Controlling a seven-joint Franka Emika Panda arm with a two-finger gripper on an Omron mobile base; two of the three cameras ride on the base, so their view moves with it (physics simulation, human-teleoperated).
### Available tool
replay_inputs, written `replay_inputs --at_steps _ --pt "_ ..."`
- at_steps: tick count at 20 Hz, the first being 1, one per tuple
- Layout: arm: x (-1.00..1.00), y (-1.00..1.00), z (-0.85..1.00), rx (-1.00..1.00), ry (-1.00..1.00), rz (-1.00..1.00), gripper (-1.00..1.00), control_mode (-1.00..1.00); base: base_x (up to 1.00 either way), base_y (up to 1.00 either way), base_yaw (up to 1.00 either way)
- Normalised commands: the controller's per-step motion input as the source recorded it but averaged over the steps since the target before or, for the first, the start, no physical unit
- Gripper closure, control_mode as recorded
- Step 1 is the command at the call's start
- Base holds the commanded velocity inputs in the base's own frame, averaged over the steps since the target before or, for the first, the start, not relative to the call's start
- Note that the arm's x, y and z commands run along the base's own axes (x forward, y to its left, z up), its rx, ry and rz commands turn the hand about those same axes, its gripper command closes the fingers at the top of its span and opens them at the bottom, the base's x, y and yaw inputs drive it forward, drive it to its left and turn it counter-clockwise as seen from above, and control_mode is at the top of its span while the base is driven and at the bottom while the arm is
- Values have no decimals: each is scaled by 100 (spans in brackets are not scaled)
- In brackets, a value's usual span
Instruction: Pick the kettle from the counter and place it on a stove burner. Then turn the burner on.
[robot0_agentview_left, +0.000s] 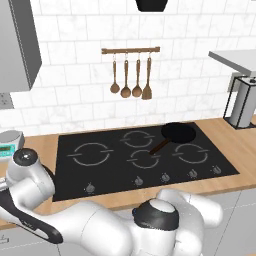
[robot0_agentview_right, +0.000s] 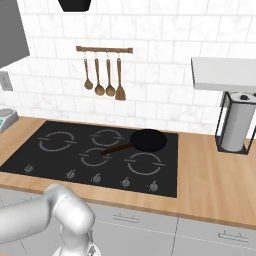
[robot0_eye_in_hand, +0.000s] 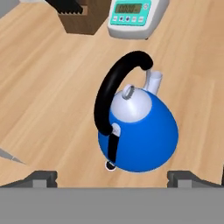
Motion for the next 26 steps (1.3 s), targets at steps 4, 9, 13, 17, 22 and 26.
replay_inputs --at_steps 4,9,13,17,22,26 --pt "9 14 -9 0 0 -11 -100 -100 0 0 0" --pt "13 9 -10 0 0 -10 -100 -100 0 0 0" --pt "19 10 -11 0 0 -10 -100 -100 0 0 0" --pt "21 14 -9 0 0 -10 -100 -100 0 0 0" --pt "23 22 -9 0 0 -8 -100 -100 0 0 0" --pt "17 16 -12 0 0 -8 -100 -100 0 0 0"
